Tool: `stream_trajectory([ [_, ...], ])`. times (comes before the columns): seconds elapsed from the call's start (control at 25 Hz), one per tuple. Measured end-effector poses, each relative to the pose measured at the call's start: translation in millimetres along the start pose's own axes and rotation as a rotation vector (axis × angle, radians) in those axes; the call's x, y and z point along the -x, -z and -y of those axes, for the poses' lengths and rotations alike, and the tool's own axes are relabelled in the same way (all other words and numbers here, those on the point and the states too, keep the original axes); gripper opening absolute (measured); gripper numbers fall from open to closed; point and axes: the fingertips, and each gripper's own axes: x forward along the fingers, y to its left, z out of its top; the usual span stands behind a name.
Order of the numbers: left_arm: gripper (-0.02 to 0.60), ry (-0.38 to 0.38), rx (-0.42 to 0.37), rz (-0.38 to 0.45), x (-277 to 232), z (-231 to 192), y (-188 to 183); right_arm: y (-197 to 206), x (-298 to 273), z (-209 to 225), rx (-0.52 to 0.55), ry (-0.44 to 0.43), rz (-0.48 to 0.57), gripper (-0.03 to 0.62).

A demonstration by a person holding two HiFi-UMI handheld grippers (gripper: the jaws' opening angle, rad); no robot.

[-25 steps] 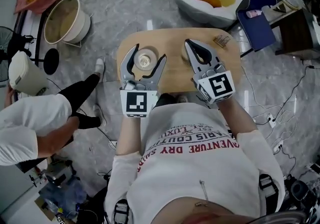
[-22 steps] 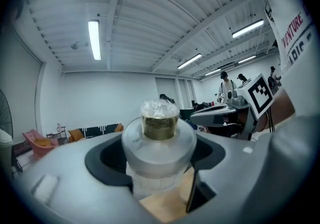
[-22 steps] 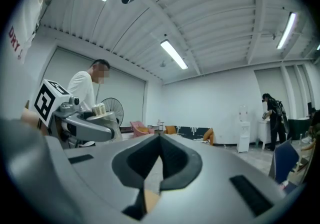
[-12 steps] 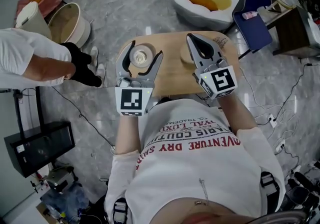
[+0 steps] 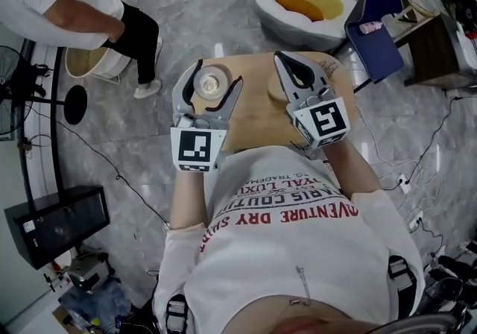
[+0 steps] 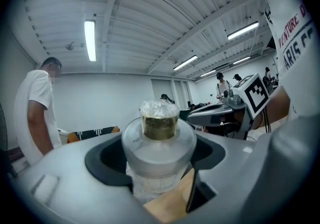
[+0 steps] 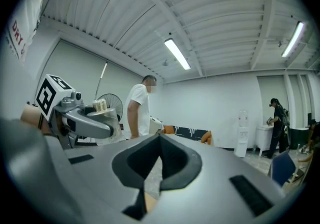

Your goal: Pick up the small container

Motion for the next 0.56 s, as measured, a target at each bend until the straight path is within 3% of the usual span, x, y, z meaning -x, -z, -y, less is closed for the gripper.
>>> stream_trajectory([
  [0.56, 0.339, -0.011, 0.003, -0.004, -10, -21, 4, -1, -18, 6, -0.033, 0.007, 0.013, -0.005],
])
